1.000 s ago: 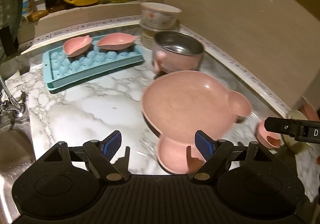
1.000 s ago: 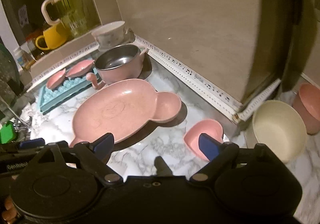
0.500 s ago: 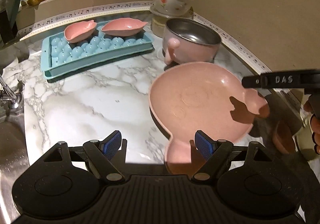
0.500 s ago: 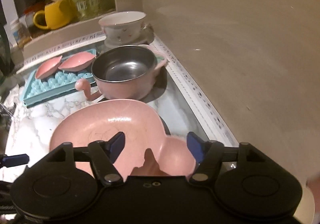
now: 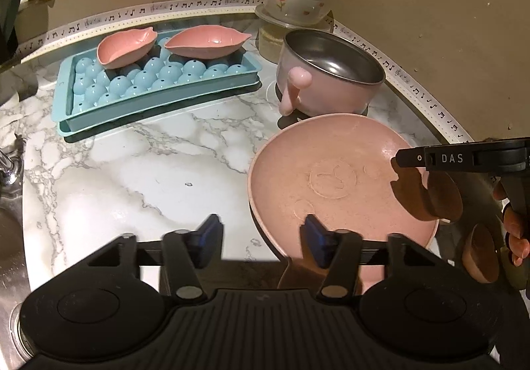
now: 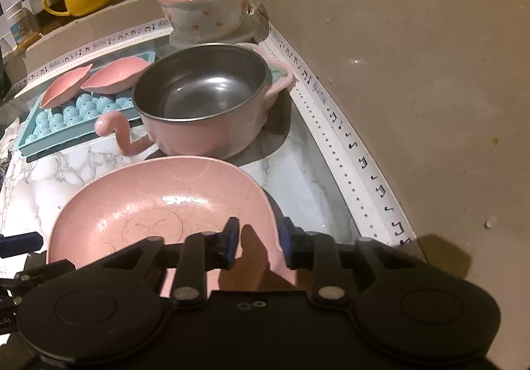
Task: Organize plates and bowls
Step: 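Reach both grippers to the pink bear-shaped plate and close on its rim, then carry the pink bear-shaped plate with both grippers and lower it onto the white plates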
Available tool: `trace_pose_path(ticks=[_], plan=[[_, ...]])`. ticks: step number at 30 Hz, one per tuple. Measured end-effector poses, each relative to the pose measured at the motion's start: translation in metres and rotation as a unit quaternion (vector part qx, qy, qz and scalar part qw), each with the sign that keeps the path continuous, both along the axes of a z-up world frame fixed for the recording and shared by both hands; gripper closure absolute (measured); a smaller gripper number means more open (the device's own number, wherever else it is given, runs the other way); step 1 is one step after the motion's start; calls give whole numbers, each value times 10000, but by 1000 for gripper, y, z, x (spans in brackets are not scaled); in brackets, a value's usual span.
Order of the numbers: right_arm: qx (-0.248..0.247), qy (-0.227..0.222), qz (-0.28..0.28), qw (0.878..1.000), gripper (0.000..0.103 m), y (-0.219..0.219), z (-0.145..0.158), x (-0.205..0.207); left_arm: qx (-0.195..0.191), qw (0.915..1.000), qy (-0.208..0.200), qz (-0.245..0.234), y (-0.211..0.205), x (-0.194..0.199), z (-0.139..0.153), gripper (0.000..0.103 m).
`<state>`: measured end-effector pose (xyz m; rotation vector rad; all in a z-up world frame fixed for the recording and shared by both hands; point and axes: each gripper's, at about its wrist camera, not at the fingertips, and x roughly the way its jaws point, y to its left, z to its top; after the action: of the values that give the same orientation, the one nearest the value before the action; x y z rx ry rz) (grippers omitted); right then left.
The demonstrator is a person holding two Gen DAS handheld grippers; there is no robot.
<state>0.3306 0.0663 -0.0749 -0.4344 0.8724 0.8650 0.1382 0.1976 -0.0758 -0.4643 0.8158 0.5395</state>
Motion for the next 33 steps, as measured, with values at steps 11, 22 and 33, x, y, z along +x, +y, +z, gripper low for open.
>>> trace_pose_path(ticks=[11,22,33], plan=[[-60,101,23,9999,92,1,-2,7,-264,9996,-49,-48,5,0,-5,85],[-51,351,-140,9993,97,-20,5,-11,-289,9994,7,-210,-5,-15,-1,89],[53,292,-606,9977,98,-68,29,-57,-369,9974,-95,-606,-39,-44,18,89]])
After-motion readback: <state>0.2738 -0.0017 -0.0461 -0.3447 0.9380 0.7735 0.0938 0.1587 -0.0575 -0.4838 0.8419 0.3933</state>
